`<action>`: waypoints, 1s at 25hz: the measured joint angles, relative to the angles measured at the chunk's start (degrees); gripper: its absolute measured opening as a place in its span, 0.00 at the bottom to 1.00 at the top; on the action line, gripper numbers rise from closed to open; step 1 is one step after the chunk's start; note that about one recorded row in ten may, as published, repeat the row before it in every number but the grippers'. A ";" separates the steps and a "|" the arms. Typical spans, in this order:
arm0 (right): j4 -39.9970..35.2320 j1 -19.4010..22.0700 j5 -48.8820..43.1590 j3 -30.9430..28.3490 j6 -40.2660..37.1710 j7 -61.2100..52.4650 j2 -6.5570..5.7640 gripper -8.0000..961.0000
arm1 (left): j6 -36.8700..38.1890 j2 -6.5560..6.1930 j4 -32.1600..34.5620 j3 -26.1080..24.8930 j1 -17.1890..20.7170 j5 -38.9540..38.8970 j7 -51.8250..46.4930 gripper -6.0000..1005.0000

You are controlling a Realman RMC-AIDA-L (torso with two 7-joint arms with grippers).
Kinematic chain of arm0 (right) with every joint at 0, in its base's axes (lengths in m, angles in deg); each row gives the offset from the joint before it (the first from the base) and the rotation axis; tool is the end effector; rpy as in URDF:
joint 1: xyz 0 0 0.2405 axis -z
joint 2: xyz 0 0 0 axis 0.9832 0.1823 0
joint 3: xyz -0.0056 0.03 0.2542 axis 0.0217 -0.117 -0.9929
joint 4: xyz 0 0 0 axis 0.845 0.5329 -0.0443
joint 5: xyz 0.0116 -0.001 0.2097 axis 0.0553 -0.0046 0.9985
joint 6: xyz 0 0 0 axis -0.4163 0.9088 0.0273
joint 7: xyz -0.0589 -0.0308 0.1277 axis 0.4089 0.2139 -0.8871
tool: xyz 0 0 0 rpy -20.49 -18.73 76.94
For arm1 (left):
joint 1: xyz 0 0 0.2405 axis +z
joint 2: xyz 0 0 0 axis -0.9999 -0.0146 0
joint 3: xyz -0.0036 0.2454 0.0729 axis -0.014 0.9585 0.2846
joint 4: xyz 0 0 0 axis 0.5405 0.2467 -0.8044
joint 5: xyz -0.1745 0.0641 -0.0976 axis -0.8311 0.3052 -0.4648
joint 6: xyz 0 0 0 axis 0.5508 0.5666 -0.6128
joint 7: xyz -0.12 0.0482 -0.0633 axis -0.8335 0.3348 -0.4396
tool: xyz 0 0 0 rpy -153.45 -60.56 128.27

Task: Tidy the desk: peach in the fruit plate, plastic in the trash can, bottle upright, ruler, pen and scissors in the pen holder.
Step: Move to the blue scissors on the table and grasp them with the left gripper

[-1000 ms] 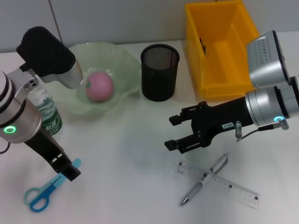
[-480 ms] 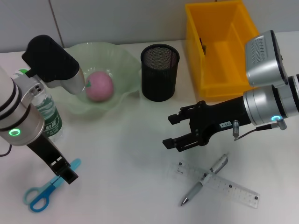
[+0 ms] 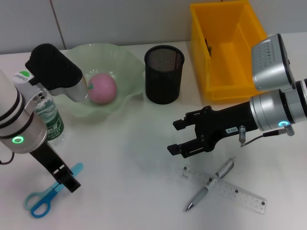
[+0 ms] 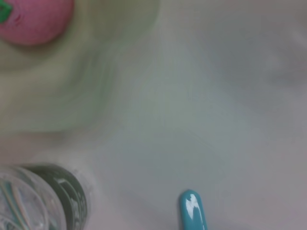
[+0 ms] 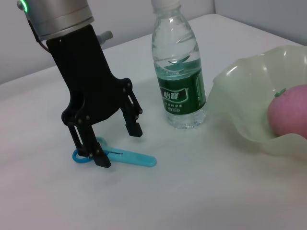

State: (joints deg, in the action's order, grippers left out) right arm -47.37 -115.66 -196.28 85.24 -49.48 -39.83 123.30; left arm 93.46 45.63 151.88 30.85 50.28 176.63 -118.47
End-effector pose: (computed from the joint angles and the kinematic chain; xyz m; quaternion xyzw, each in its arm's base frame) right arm 0.2293 0.3549 -0.0330 -0.9777 0.1741 0.1002 0.0618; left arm -0.1865 0.3397 -0.0217 -0.8995 -0.2838 0.3096 0.1202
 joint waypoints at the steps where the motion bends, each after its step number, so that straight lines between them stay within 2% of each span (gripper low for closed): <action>1: 0.00 0.00 0.00 0.00 0.00 0.00 0.00 0.81 | -0.14 0.00 -0.28 0.00 0.00 -0.01 0.00 0.66; 25: -0.01 -0.58 0.01 0.00 0.01 -0.08 -0.02 0.81 | -1.37 0.00 -3.77 0.00 -1.08 -0.01 1.60 0.65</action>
State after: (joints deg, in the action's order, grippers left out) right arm -47.37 -116.24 -196.27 85.25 -49.47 -39.91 123.29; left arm 92.08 45.62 148.11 30.85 49.21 176.62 -116.87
